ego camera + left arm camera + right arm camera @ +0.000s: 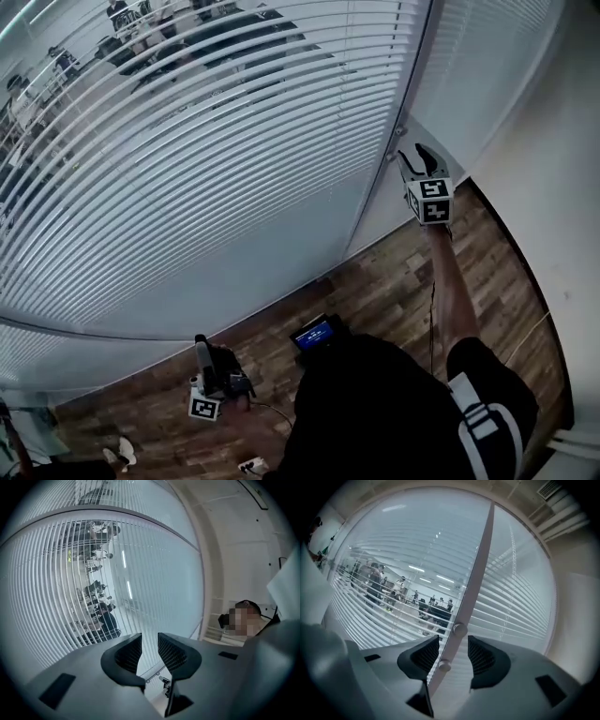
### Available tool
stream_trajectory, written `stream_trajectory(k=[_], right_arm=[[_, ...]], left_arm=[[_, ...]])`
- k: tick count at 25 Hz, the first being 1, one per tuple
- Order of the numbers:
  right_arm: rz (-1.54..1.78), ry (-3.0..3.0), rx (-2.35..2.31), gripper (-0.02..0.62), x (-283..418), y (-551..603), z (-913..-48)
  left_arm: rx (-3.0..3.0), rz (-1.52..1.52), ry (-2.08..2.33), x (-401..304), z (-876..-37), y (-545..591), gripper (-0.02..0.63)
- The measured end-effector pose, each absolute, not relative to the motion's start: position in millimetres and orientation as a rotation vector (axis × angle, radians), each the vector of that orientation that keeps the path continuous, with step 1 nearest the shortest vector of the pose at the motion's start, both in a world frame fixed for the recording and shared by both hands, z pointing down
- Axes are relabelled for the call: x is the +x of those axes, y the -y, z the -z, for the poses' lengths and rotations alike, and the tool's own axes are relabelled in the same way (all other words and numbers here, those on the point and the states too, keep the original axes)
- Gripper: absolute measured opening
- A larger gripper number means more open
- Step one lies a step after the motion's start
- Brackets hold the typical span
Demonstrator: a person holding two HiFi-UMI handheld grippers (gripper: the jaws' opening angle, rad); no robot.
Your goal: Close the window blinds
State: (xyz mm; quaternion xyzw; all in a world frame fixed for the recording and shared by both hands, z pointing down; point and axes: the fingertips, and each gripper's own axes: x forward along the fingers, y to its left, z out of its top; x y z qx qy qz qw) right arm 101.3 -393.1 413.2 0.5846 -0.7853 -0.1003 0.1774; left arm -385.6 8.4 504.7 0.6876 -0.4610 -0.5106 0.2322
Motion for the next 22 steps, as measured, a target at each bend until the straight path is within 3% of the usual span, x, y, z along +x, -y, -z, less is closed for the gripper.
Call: stream_trajectory(k=[15, 18, 22], right_arm=[[0.507, 2.113, 1.617, 0.173, 90.6, 422.5, -426.2], [0.524, 2.076, 1.593, 0.133, 93.0, 427.7, -413.4], [0.466, 2.097, 1.579, 0.129, 95.8, 431.4, -413.1]], left_arm=[[1.923, 1.388, 1.287, -394.5, -519.8, 10.5, 0.107], [1.923, 1.367, 1.281, -388.3, -506.2, 22.9, 0.107], [1.927, 1.34, 1.289, -384.8, -498.9, 30.2, 0.107]])
